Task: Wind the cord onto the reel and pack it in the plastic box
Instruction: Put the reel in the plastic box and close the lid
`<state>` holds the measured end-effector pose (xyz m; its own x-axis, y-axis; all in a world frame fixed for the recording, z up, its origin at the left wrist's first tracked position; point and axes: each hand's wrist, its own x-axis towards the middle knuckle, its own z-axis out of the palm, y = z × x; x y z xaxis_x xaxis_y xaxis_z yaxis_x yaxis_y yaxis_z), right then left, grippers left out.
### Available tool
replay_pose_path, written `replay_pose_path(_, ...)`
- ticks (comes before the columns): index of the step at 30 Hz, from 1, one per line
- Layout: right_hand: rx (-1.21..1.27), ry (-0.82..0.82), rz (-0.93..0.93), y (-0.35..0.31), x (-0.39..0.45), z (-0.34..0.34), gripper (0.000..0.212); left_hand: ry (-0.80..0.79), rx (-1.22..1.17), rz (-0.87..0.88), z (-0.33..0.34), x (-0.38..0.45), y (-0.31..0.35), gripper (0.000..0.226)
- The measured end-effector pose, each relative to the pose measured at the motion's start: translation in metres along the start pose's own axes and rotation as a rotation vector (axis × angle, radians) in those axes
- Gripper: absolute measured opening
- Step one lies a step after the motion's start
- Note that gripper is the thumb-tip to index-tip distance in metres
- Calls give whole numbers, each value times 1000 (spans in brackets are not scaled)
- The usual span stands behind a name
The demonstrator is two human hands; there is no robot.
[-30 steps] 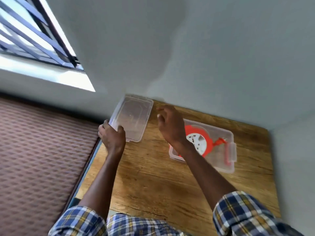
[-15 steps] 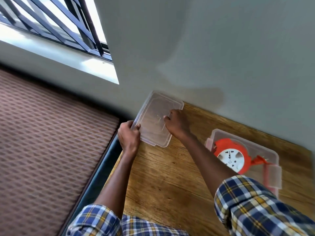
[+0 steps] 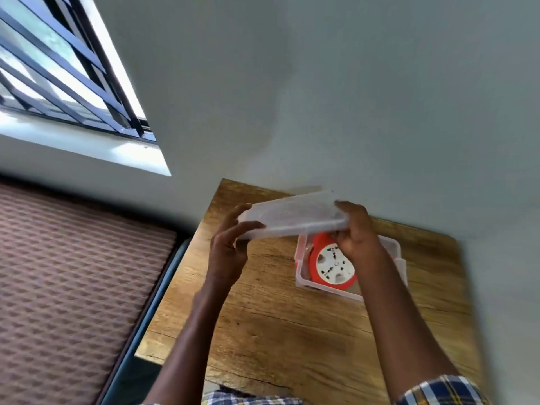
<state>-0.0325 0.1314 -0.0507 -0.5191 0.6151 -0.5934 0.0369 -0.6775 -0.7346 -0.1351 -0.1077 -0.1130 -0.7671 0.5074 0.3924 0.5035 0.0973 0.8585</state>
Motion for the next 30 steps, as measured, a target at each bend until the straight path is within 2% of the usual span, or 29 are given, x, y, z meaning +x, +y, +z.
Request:
replay_pose_path(2, -72, 43, -18, -5, -11, -30, 35, -89, 79, 6, 8, -9, 4, 69)
replay_pose_path(4, -69, 72, -58, -5, -20, -54, 33, -23, 133, -121, 18, -16, 7, 86)
replay_pose_path(5, -60, 87, -76, -5, -25, -65, 35, 12, 121, -237, 23, -19, 9, 81)
replay_pose_path(6, -70, 110, -101, -4, -29, -74, 35, 31, 55, -365, 30, -21, 14, 66)
replay_pose_path(8, -149, 159, -186, -1, -33, -91, 28, 38, -240, -593, 42, -23, 24, 29)
replay_pose_path(10, -273, 239, -272, 4, -35, -105, 19, 40, -472, -710, 55, -26, 35, 36)
replay_pose_path(11, -340, 292, -312, 6, -37, -110, 18, 39, -495, -716, 62, -26, 40, 34)
replay_pose_path(13, -549, 412, -422, 10, -40, -116, 25, 55, -371, -702, 74, -24, 48, 23)
replay_pose_path(15, -809, 511, -534, 14, -44, -122, 32, 97, -283, -736, 84, -22, 50, 35)
replay_pose_path(18, -998, 634, -614, 16, -48, -128, 36, 65, -292, -692, 90, -22, 53, 25)
replay_pose_path(22, -982, 686, -574, 19, -48, -141, 33, 7, -328, -669, 94, -25, 52, 22)
replay_pose_path(27, -887, 649, -465, 31, -46, -158, 25, -46, -272, -782, 103, -21, 43, 13)
replay_pose_path(30, -881, 657, -457, 34, -44, -162, 35, -83, -279, -842, 103, -17, 37, 11)
